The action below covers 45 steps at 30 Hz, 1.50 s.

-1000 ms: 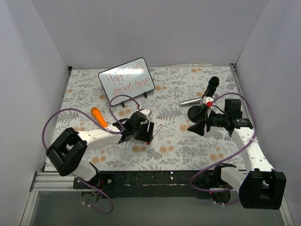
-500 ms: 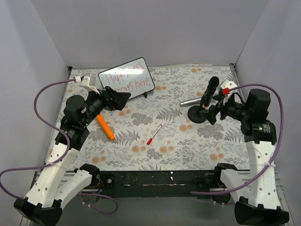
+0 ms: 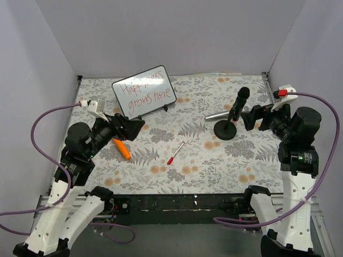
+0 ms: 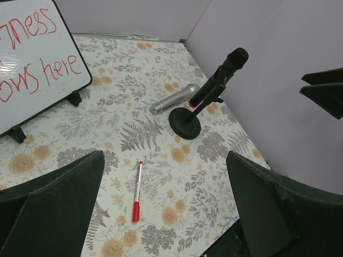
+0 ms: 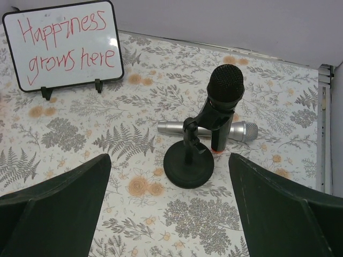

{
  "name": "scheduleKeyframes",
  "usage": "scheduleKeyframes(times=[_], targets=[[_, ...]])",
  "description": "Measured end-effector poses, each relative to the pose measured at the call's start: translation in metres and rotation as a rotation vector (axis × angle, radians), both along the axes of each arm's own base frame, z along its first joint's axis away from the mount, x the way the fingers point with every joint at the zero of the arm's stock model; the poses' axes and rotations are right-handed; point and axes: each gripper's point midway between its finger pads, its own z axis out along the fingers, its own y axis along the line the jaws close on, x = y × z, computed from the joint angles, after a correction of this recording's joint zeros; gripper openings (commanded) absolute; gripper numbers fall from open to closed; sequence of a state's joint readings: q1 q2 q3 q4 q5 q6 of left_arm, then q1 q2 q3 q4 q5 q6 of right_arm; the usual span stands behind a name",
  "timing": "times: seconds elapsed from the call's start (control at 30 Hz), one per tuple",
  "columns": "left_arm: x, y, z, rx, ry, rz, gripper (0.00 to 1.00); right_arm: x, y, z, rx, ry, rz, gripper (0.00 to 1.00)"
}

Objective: Write a sentence on the whiteboard
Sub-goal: Reset both arms

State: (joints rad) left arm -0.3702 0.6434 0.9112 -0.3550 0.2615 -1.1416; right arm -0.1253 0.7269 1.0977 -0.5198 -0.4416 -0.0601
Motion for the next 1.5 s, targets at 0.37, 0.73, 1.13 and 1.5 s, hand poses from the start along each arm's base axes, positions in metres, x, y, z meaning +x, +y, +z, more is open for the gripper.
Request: scheduleKeyframes(times=[0.37,0.73,1.13,1.5], targets=[[-0.002,0.007,-0.010,0.014,-0.018,0.028,0.98,-0.001,-0.003,-0.019,0.033,0.021,-0.031,0.98],[-0.004,0.015,-0.044,0.065,-0.170,0.052,0.98,-0.002,0.004,-0.047,0.034,0.043,0.069,0.98],[0.010,0.018,-0.066,0.121,-0.236,0.082,0.98,-0.011,0.016,-0.118,0.027,0.074,0.325,0.98],[0.014,0.021,-0.069,0.138,-0.232,0.101,0.98,-0.016,0.017,-0.143,0.038,0.039,0.347,0.98]])
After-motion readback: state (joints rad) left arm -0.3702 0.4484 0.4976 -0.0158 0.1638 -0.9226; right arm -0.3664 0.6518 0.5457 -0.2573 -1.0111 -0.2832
